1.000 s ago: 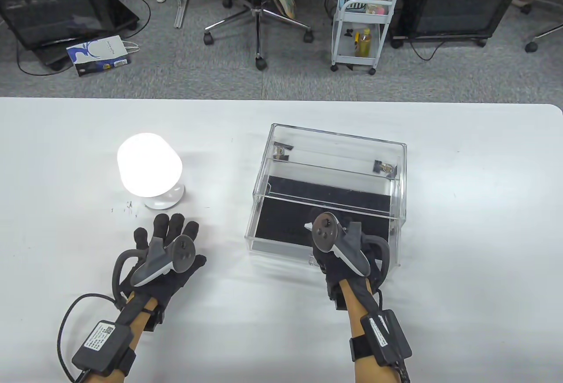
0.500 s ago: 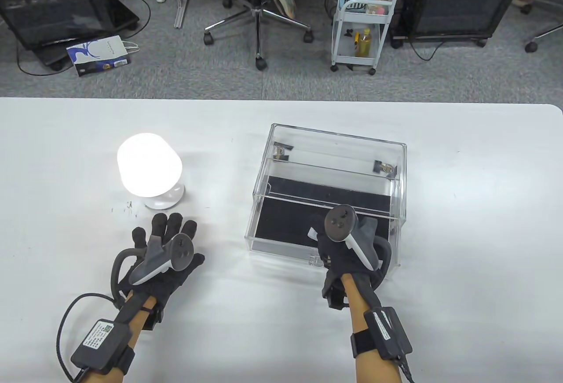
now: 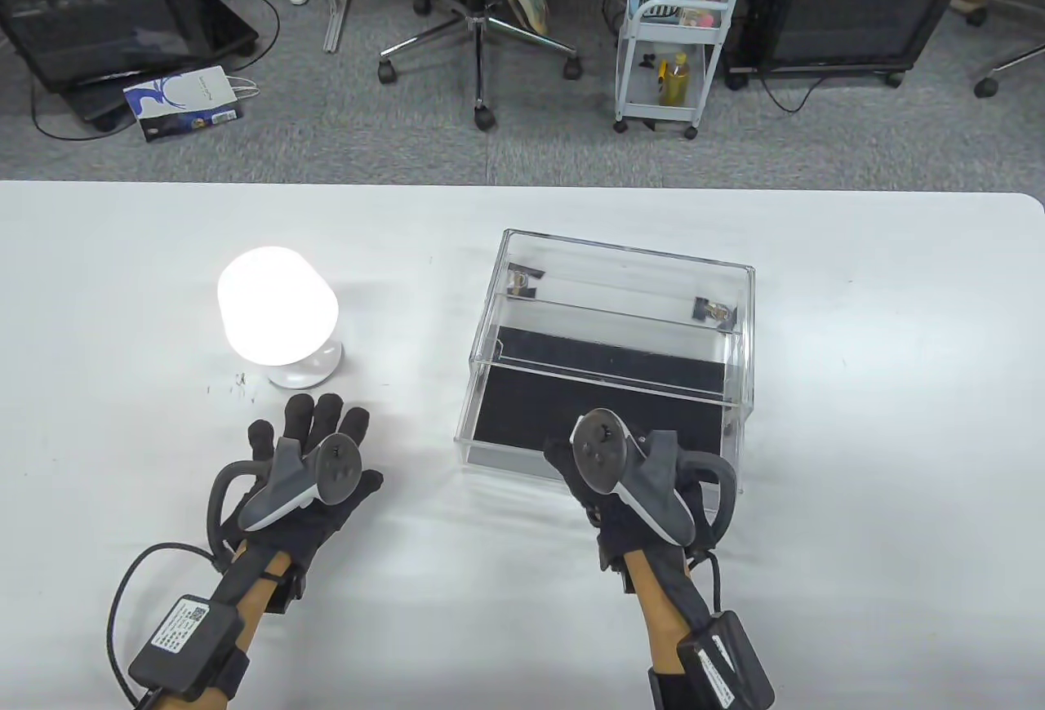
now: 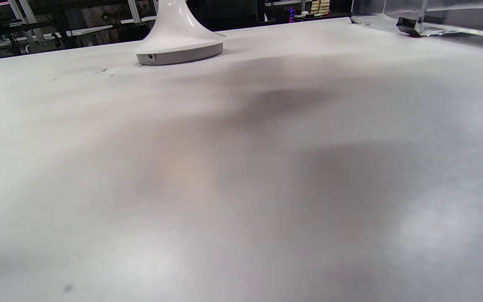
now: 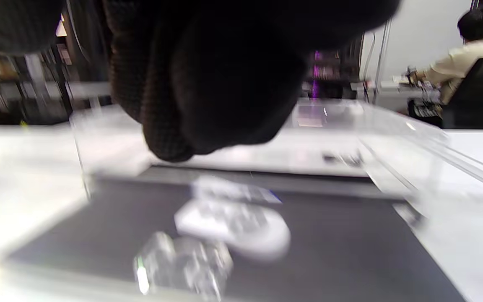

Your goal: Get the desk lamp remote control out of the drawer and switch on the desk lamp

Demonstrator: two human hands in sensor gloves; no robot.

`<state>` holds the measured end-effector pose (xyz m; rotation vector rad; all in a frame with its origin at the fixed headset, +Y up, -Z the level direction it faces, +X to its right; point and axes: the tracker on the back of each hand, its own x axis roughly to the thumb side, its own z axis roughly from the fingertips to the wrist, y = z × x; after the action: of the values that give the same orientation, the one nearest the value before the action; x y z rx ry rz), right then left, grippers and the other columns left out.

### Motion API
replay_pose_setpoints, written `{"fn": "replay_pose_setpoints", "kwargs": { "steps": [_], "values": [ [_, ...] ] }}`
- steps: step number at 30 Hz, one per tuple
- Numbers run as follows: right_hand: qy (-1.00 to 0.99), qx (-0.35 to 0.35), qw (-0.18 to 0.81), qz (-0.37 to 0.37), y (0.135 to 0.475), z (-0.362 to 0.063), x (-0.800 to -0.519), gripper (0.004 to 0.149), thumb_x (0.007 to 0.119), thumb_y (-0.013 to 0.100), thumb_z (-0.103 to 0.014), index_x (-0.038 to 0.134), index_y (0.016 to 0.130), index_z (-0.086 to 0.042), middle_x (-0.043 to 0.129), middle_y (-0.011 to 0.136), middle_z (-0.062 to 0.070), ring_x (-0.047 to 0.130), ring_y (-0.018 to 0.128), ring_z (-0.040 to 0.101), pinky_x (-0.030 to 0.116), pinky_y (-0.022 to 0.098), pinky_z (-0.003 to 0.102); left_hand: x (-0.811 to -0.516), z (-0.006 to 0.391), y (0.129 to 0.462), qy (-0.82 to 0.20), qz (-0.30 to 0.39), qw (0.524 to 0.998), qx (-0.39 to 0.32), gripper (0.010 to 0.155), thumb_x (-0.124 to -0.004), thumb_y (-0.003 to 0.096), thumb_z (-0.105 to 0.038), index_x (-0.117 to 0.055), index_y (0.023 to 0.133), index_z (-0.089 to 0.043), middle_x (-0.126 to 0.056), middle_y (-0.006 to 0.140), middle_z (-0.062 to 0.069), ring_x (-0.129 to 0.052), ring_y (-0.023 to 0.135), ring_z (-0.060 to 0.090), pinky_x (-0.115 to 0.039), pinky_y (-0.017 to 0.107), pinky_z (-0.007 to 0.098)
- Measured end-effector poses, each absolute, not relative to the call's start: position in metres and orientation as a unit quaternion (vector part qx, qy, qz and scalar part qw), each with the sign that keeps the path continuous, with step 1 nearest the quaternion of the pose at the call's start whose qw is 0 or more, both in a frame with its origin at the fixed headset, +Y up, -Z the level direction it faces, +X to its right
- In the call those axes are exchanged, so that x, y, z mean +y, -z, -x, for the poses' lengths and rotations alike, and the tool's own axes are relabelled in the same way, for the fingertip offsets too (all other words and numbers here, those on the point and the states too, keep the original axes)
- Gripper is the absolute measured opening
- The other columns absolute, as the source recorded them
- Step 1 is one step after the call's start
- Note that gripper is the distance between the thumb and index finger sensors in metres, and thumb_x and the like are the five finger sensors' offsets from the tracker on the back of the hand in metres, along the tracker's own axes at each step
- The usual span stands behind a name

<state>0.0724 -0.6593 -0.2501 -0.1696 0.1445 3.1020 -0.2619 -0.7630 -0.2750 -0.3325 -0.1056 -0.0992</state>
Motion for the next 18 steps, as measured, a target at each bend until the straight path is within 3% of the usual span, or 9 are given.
{"fn": "replay_pose_setpoints", "kwargs": {
  "steps": [3, 5, 10, 14, 18],
  "values": [
    [-0.985, 0.151, -0.001, 0.089, 0.256, -0.078, -0.678, 0.062, 0.077, 0.037, -0.072, 0.096, 0.070, -0.024, 0.111, 0.052, 0.003, 0.110, 0.028, 0.018, 0.090, 0.017, 0.023, -0.761, 0.262, 0.272, 0.049, 0.161, 0.984, -0.053, 0.076, -0.038, 0.0403, -0.074, -0.007, 0.104, -0.048, -0.001, 0.120, -0.008, 0.001, 0.115, 0.028, -0.015, 0.074, 0.068],
    [-0.978, 0.179, -0.007, 0.104, 0.258, -0.082, -0.691, 0.066, 0.077, 0.037, -0.073, 0.094, 0.076, -0.022, 0.110, 0.059, 0.006, 0.111, 0.035, 0.020, 0.092, 0.021, 0.025, -0.760, 0.262, 0.272, 0.049, 0.159, 0.985, -0.052, 0.076, -0.038, 0.0403, -0.074, -0.007, 0.104, -0.048, -0.001, 0.120, -0.008, 0.001, 0.115, 0.028, -0.015, 0.074, 0.068],
    [-0.966, 0.219, -0.057, 0.126, 0.263, -0.076, -0.730, 0.077, 0.073, 0.034, -0.080, 0.090, 0.078, -0.020, 0.106, 0.070, 0.007, 0.111, 0.046, 0.022, 0.093, 0.028, 0.027, -0.763, 0.260, 0.272, 0.055, 0.163, 0.984, -0.051, 0.076, -0.039, 0.0403, -0.074, -0.008, 0.104, -0.048, -0.002, 0.120, -0.008, 0.000, 0.115, 0.028, -0.015, 0.074, 0.068],
    [-0.966, 0.186, -0.075, 0.164, 0.263, -0.073, -0.737, 0.078, 0.071, 0.033, -0.083, 0.093, 0.073, -0.020, 0.108, 0.065, 0.006, 0.111, 0.040, 0.020, 0.093, 0.025, 0.024, -0.764, 0.260, 0.271, 0.055, 0.167, 0.983, -0.051, 0.076, -0.038, 0.0403, -0.074, -0.007, 0.104, -0.048, -0.002, 0.120, -0.008, 0.000, 0.115, 0.028, -0.015, 0.074, 0.068],
    [-0.976, 0.121, -0.073, 0.167, 0.263, -0.071, -0.734, 0.072, 0.080, 0.028, -0.083, 0.099, 0.060, -0.021, 0.112, 0.050, 0.005, 0.111, 0.027, 0.018, 0.092, 0.018, 0.023, -0.764, 0.260, 0.272, 0.054, 0.167, 0.983, -0.051, 0.076, -0.038, 0.0402, -0.074, -0.007, 0.104, -0.048, -0.002, 0.120, -0.008, 0.000, 0.115, 0.028, -0.015, 0.074, 0.069]
  ]
}}
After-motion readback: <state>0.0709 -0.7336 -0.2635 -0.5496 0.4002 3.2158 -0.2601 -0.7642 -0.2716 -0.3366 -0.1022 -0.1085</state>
